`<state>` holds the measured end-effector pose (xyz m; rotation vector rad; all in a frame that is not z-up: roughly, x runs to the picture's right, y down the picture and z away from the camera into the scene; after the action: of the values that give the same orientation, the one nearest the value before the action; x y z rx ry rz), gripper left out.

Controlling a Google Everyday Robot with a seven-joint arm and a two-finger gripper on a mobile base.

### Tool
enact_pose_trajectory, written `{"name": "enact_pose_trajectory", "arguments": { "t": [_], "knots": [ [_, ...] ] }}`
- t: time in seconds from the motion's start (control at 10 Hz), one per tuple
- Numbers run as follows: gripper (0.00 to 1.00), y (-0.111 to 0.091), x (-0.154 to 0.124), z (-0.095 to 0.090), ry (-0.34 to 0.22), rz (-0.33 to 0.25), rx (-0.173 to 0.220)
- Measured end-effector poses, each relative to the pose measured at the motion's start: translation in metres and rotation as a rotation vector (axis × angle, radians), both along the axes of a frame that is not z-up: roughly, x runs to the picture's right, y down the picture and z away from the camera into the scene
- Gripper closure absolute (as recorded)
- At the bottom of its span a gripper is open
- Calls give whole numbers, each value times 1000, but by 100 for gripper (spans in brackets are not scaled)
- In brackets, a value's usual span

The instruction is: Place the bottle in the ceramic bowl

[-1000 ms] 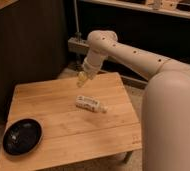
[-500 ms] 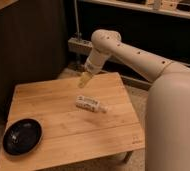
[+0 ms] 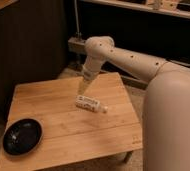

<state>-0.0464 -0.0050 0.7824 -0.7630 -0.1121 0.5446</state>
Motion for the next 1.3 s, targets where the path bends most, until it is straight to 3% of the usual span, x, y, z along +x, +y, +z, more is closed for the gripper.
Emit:
{"name": "enact_pose_trajectory", "arguments": {
  "t": [0.1, 0.4, 0.6, 0.9, 1.3],
  "knots": [
    [35, 20, 2, 12, 14, -33, -8],
    [35, 51, 10, 30, 33, -81, -30],
    [35, 76, 11, 49, 40, -143, -34],
    [35, 81, 13, 66, 42, -222, 11],
    [35, 73, 19, 90, 63, -257, 49]
  ]
}}
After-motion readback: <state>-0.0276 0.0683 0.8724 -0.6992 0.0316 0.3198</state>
